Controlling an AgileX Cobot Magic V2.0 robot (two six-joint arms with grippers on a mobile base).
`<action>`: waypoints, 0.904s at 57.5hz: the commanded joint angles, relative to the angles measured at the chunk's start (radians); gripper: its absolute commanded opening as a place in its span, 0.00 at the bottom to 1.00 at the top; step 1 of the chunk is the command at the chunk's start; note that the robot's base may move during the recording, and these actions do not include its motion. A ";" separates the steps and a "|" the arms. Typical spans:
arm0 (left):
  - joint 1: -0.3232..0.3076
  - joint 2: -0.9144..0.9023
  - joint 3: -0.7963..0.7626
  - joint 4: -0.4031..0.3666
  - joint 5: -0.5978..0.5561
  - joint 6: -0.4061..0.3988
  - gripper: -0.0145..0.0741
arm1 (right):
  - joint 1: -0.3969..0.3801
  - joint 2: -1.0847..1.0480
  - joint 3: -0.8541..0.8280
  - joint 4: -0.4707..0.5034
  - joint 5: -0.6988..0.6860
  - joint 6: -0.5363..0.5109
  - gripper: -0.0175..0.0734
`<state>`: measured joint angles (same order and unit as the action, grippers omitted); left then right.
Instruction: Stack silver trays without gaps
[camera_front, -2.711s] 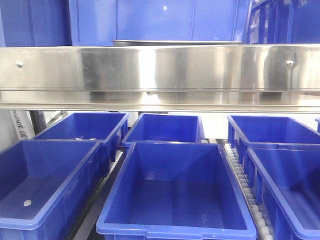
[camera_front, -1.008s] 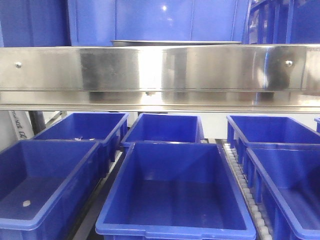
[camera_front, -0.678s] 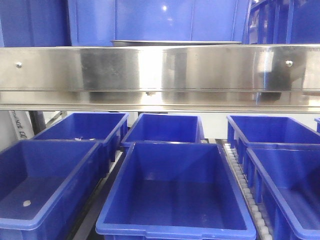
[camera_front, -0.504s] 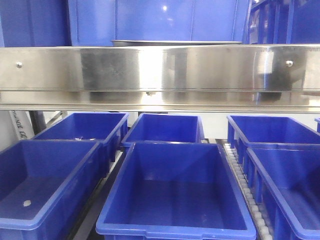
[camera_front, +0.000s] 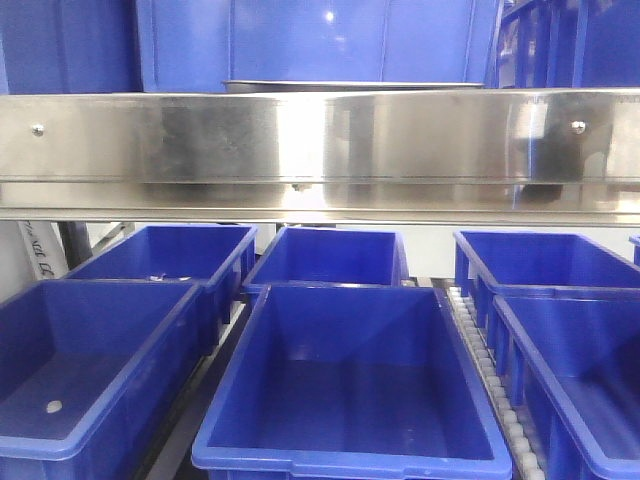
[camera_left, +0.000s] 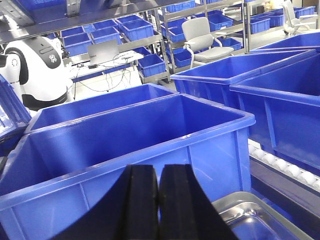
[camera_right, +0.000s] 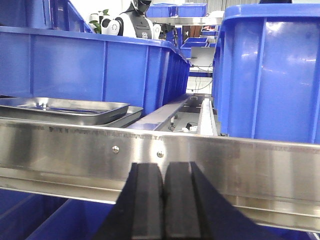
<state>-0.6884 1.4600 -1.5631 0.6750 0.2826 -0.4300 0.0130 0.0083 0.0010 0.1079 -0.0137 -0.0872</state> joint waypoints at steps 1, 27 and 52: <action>-0.003 -0.010 0.002 0.002 -0.015 -0.001 0.16 | -0.005 -0.008 -0.001 -0.010 -0.025 -0.009 0.11; -0.003 -0.010 0.002 0.002 -0.015 -0.001 0.16 | -0.005 -0.008 -0.001 -0.010 -0.025 -0.009 0.11; -0.003 -0.010 0.002 0.013 -0.019 -0.001 0.16 | -0.005 -0.008 -0.001 -0.010 -0.025 -0.009 0.11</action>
<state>-0.6884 1.4600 -1.5631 0.6793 0.2826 -0.4300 0.0130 0.0083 0.0010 0.1079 -0.0137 -0.0872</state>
